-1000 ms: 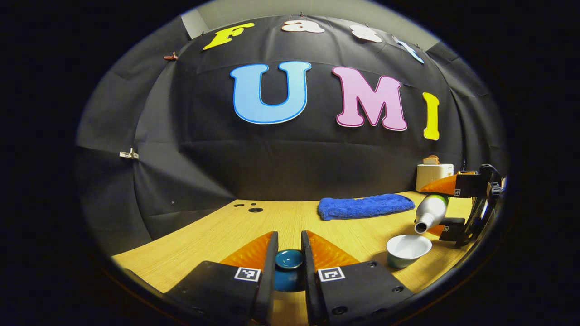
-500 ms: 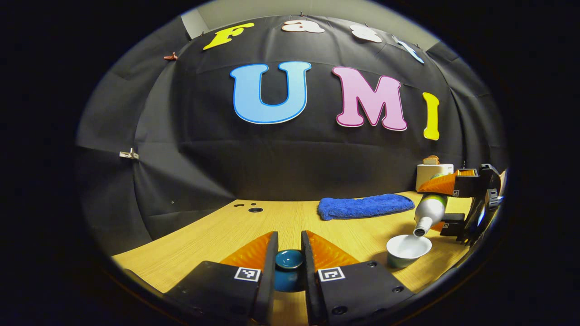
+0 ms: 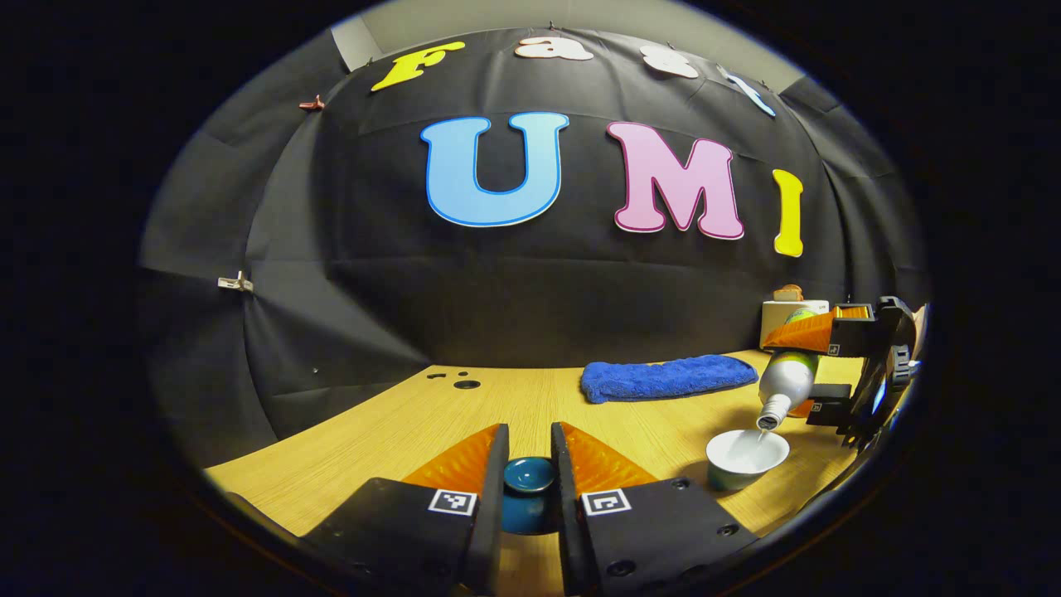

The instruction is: Open the teacup lid with one hand, grasp the water bottle and pour water into the teacup with the other hand; after pouring, place the water bottle on the coaster and then close the teacup lid.

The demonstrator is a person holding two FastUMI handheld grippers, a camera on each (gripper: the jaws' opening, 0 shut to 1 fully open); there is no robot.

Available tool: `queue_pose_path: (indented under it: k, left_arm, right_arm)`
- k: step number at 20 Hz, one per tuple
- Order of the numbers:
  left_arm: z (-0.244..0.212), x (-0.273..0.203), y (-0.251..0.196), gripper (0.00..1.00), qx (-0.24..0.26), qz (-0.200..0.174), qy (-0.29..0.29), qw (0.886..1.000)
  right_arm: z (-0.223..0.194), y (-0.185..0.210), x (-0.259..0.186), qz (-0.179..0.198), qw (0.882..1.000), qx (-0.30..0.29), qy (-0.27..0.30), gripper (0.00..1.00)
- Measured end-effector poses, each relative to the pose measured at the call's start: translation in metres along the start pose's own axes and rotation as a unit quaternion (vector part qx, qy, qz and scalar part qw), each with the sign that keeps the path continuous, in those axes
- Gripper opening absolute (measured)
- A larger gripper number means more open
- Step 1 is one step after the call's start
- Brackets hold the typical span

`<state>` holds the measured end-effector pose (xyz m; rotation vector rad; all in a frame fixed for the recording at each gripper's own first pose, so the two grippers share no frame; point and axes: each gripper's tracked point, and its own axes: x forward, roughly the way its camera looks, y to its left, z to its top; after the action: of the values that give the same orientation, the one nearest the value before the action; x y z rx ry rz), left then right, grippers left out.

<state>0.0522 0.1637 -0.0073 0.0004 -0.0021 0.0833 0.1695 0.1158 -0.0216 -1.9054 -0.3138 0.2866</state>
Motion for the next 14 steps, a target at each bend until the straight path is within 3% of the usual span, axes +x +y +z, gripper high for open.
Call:
queue_pose_path:
  k: [14]
  left_arm:
    - [0.000,0.001,0.000,0.32,0.000,-0.002,0.000,1.000]
  right_arm:
    - [-0.007,-0.023,-0.005,-0.022,0.998,-0.055,0.002,0.75]
